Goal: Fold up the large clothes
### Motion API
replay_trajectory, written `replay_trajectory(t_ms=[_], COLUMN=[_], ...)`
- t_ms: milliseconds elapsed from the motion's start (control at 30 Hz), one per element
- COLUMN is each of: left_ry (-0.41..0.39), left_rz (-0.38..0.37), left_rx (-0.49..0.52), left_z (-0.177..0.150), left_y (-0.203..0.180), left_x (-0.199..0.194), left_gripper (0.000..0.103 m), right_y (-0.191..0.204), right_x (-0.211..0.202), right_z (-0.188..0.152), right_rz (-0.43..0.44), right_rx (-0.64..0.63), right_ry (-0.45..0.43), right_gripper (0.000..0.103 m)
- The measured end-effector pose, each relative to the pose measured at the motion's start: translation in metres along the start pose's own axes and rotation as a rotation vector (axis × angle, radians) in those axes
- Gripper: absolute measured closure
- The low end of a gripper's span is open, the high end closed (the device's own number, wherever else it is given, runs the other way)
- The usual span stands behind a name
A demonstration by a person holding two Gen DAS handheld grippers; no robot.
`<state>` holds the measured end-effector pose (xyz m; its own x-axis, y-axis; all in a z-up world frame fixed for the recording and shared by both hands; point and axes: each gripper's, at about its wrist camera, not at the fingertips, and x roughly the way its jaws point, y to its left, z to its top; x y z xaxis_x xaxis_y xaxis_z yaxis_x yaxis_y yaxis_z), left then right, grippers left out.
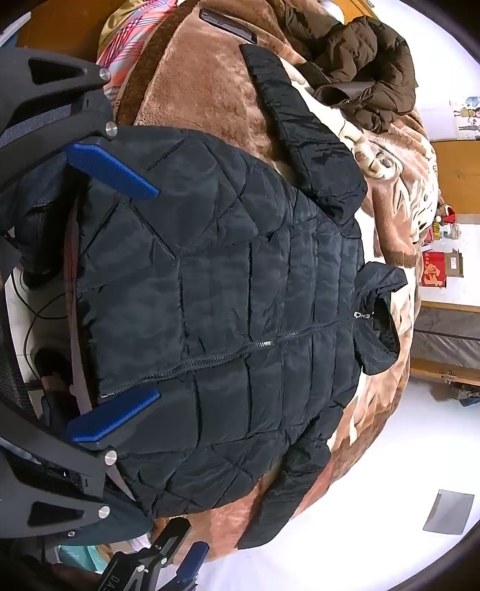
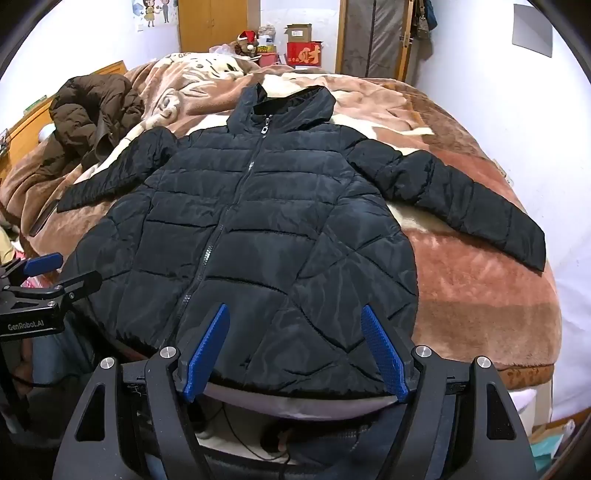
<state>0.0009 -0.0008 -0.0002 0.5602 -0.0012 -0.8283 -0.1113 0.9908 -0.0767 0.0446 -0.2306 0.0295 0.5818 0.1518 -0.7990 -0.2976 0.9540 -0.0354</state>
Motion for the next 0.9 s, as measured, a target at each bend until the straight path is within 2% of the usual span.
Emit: replay_trajectory(t_ms=[900], left_ry=[0.007], left_rz=[-0.008], left_rx=[-0.002], left_z=[-0.010], left_y=[-0.002], left_x=[0.003], left_gripper=[0.001], right_y=[0.003], right_x=[0.004], right_z=[-0.002], right_rz=[-0.001], right_rx=[-0.005], right_ry=[0.007], right_gripper=[0.029])
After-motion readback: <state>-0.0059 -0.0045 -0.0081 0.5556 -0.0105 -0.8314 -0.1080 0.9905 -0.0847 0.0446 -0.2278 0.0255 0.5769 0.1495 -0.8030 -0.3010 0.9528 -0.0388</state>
